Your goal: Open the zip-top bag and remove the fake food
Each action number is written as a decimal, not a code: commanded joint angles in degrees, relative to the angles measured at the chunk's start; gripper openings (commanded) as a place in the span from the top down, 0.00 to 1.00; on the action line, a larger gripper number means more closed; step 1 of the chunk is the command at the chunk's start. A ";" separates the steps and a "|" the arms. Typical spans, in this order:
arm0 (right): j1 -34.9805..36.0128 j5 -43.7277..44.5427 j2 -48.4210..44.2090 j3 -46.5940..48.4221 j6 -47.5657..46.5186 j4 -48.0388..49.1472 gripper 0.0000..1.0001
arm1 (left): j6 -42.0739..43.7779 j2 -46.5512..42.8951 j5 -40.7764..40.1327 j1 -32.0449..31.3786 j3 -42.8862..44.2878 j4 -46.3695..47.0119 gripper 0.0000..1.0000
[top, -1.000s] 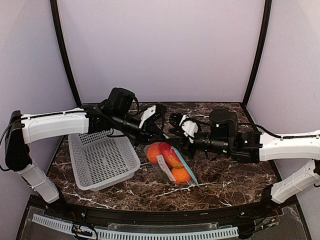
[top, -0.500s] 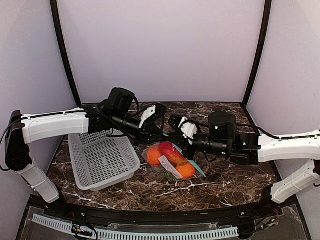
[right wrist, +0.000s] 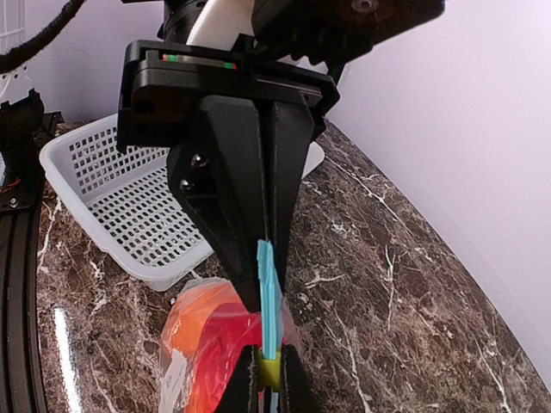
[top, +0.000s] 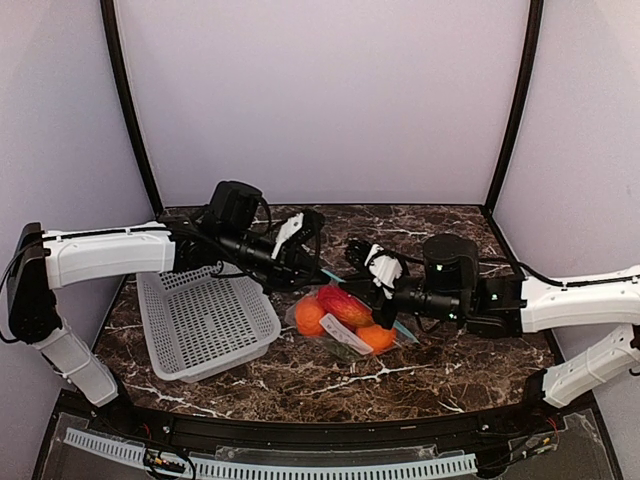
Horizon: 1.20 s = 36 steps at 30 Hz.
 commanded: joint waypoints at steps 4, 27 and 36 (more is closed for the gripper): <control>-0.18 2.91 -3.58 -3.99 3.11 -3.81 1.00 | -0.73 -4.05 1.42 2.17 -0.95 2.83 0.99; -0.43 4.84 -14.74 -11.28 13.54 -12.20 1.00 | -0.95 -3.15 2.94 8.66 0.50 5.65 0.99; -0.44 4.93 -19.30 -13.55 18.58 -17.36 1.00 | -0.86 -1.97 3.73 11.14 1.54 5.55 0.99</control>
